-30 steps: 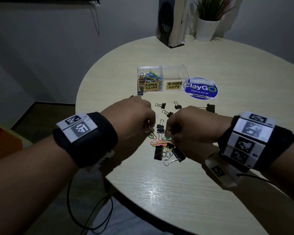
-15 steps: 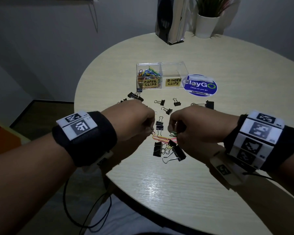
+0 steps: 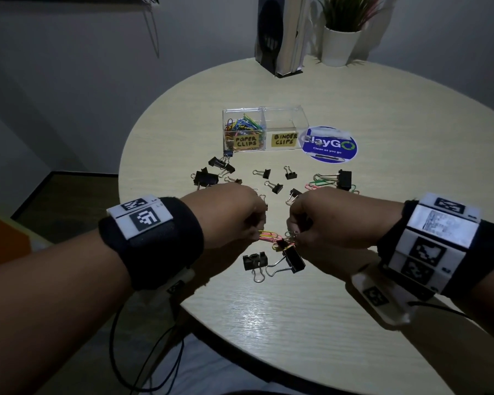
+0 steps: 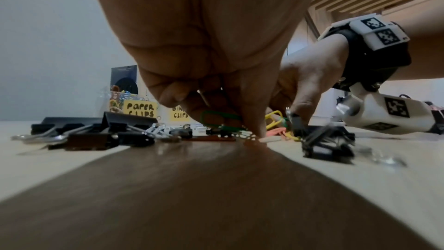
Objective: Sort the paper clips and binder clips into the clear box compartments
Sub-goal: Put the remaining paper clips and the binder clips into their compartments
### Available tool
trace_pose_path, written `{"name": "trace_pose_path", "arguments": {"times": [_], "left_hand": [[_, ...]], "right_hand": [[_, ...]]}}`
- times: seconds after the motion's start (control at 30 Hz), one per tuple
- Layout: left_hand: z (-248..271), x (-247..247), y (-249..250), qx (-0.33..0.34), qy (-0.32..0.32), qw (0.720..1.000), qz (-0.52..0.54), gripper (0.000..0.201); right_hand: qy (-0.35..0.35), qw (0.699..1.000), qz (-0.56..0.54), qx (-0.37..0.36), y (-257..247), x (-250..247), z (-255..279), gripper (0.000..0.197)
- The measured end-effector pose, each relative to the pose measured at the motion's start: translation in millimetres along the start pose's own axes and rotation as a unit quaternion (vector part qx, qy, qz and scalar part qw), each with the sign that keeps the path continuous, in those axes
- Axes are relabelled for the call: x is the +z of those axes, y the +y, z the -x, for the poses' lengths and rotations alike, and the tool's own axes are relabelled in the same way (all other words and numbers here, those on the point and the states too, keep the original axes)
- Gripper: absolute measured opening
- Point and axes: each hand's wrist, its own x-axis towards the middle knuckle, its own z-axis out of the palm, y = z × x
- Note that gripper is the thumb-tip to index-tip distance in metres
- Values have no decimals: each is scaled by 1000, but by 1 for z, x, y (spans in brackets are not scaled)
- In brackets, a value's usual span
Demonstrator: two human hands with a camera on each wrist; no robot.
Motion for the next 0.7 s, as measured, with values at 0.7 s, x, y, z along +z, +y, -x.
{"name": "trace_pose_path", "arguments": {"times": [0.7], "left_hand": [[-54, -72, -88, -218, 320, 888, 249, 5]], "right_hand": [[221, 930, -288, 56, 11, -96, -92, 10]]}}
